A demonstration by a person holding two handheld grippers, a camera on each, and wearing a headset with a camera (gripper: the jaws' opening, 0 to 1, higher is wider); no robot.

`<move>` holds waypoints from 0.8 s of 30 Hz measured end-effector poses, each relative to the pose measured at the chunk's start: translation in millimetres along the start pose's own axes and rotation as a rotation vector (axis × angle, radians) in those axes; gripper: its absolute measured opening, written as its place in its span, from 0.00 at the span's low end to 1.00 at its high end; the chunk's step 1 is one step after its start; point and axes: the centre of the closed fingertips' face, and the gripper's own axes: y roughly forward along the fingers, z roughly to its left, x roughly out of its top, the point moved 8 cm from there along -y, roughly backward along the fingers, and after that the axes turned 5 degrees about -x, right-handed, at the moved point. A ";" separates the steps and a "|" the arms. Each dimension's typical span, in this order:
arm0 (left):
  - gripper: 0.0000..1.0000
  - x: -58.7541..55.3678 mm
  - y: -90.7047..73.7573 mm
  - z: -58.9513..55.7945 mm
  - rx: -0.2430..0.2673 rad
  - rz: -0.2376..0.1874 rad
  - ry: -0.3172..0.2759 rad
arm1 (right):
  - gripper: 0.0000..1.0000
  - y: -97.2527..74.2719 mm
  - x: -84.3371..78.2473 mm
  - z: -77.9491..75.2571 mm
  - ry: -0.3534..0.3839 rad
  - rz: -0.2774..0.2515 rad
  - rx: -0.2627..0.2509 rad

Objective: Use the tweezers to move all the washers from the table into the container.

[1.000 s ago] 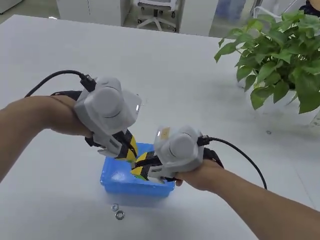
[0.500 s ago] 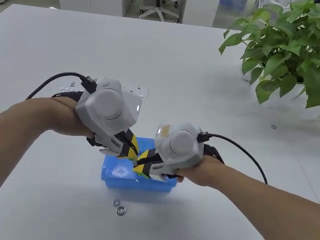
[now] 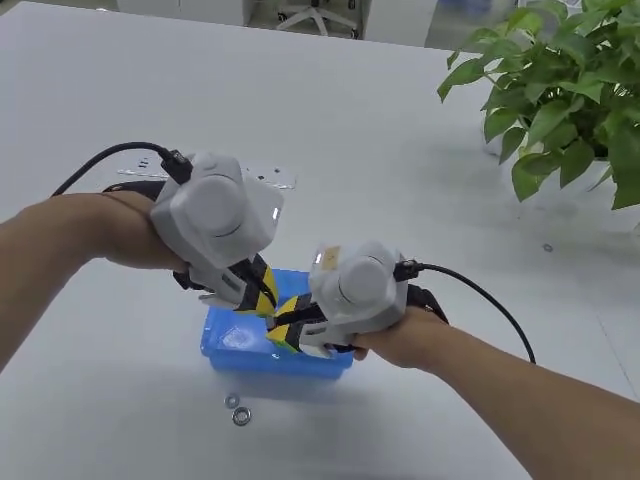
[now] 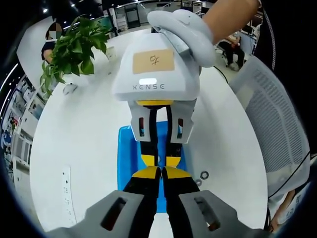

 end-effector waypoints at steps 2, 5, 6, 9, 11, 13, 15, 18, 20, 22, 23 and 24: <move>0.06 0.5 -0.4 0.4 0.001 0.000 0.001 | 0.11 -0.6 0.3 0.1 -0.001 -0.002 -0.002; 0.06 2.4 -1.4 -0.4 0.003 -0.001 0.005 | 0.11 -2.4 1.5 0.3 -0.004 -0.002 -0.005; 0.06 2.9 -1.7 -0.7 0.002 -0.002 0.005 | 0.11 -2.8 1.4 0.3 -0.003 -0.002 -0.005; 0.06 5.1 -3.3 -1.5 0.003 -0.001 0.009 | 0.11 -5.2 2.8 0.6 -0.006 -0.005 -0.009; 0.06 7.0 -5.1 -1.7 0.006 -0.001 0.011 | 0.11 -6.8 3.9 0.7 -0.005 -0.007 -0.012; 0.06 8.9 -6.7 -2.2 0.007 0.000 0.014 | 0.11 -9.0 5.3 0.4 -0.009 -0.009 -0.017; 0.06 11.3 -8.6 -3.4 0.009 0.001 0.017 | 0.11 -10.8 6.6 0.8 -0.012 -0.012 -0.019; 0.06 14.2 -11.4 -5.4 0.013 0.002 0.022 | 0.11 -14.1 8.9 1.8 -0.016 -0.014 -0.024; 0.06 16.5 -13.8 -6.7 0.015 0.003 0.025 | 0.11 -16.7 10.6 3.1 -0.021 -0.016 -0.027; 0.06 18.9 -16.1 -8.9 0.017 0.004 0.028 | 0.11 -19.3 12.4 4.2 -0.023 -0.017 -0.029; 0.06 19.6 -17.1 -9.6 0.018 0.005 0.028 | 0.11 -20.5 13.2 4.7 -0.025 -0.017 -0.031; 0.06 20.7 -18.9 -10.8 0.019 0.004 0.026 | 0.11 -22.5 14.8 5.9 -0.029 -0.017 -0.032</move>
